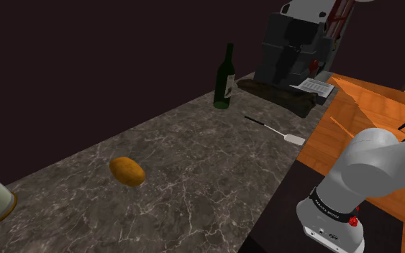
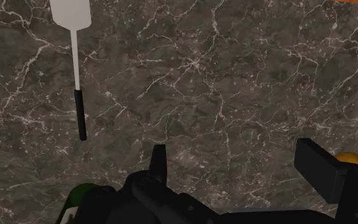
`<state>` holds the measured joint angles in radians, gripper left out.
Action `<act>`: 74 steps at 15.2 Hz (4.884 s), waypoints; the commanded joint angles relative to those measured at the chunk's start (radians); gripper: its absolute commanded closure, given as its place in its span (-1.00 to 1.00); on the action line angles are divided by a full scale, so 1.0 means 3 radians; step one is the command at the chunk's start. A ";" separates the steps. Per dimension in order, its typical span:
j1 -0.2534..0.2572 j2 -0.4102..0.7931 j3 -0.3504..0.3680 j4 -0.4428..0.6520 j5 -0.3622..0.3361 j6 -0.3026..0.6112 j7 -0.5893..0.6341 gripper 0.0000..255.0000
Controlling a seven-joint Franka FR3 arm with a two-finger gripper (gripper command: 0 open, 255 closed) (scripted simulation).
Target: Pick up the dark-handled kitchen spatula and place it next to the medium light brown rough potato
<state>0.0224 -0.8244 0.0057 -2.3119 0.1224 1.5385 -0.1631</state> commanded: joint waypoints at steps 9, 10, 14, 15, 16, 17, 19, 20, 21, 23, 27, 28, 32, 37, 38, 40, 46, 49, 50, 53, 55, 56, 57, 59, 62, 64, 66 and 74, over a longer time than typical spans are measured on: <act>-0.0201 -0.0060 -0.0242 -0.0761 -0.0290 0.0697 -0.0261 -1.00; -0.0230 -0.0048 -0.0276 -0.0843 -0.0329 0.0792 -0.0292 -1.00; -0.0358 0.0049 -0.0424 -0.1136 -0.0488 0.1192 -0.0418 -1.00; -0.0392 0.0088 -0.0463 -0.1200 -0.0529 0.1299 -0.0450 -1.00; -0.0426 0.0132 -0.0503 -0.1261 -0.0570 0.1407 -0.0481 -1.00; -0.0461 0.0182 -0.0544 -0.1318 -0.0611 0.1519 -0.0512 -1.00; -0.0531 0.0303 -0.0629 -0.1418 -0.0692 0.1749 -0.0574 -1.00; -0.0566 0.0372 -0.0673 -0.1462 -0.0732 0.1868 -0.0605 -1.00; -0.0601 0.0449 -0.0717 -0.1501 -0.0772 0.1990 -0.0636 -1.00; -0.0668 0.0622 -0.0808 -0.1565 -0.0848 0.2240 -0.0697 -1.00; -0.0704 0.0814 -0.0880 -0.1643 -0.0896 0.2518 -0.0739 -1.00; -0.0702 0.0853 -0.0888 -0.1666 -0.0897 0.2579 -0.0740 -1.00; -0.0687 0.1048 -0.0924 -0.1759 -0.0899 0.2866 -0.0750 -1.00; -0.0687 0.1048 -0.0924 -0.1759 -0.0899 0.2866 -0.0750 -1.00; -0.0687 0.1048 -0.0924 -0.1759 -0.0899 0.2866 -0.0750 -1.00; -0.0687 0.1047 -0.0924 -0.1759 -0.0899 0.2865 -0.0749 -1.00; -0.0687 0.1047 -0.0924 -0.1759 -0.0899 0.2865 -0.0749 1.00; -0.0687 0.1047 -0.0924 -0.1759 -0.0899 0.2865 -0.0749 1.00; -0.0687 0.1047 -0.0924 -0.1759 -0.0899 0.2865 -0.0749 1.00; -0.0693 0.0928 -0.0899 -0.1691 -0.0895 0.2680 -0.0741 1.00; -0.0695 0.0856 -0.0883 -0.1642 -0.0891 0.2559 -0.0736 1.00; -0.0696 0.0822 -0.0875 -0.1616 -0.0888 0.2499 -0.0734 1.00; -0.0697 0.0790 -0.0867 -0.1589 -0.0885 0.2440 -0.0732 1.00; -0.0697 0.0729 -0.0852 -0.1534 -0.0879 0.2324 -0.0728 1.00; -0.0696 0.0649 -0.0830 -0.1445 -0.0868 0.2156 -0.0724 1.00; -0.0695 0.0603 -0.0815 -0.1382 -0.0860 0.2046 -0.0721 1.00; -0.0693 0.0561 -0.0802 -0.1316 -0.0852 0.1939 -0.0719 1.00; -0.0682 0.0442 -0.0751 -0.1028 -0.0817 0.1532 -0.0713 1.00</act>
<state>-0.1816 -0.6832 -0.2218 -2.6288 -0.1235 2.0158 -0.3771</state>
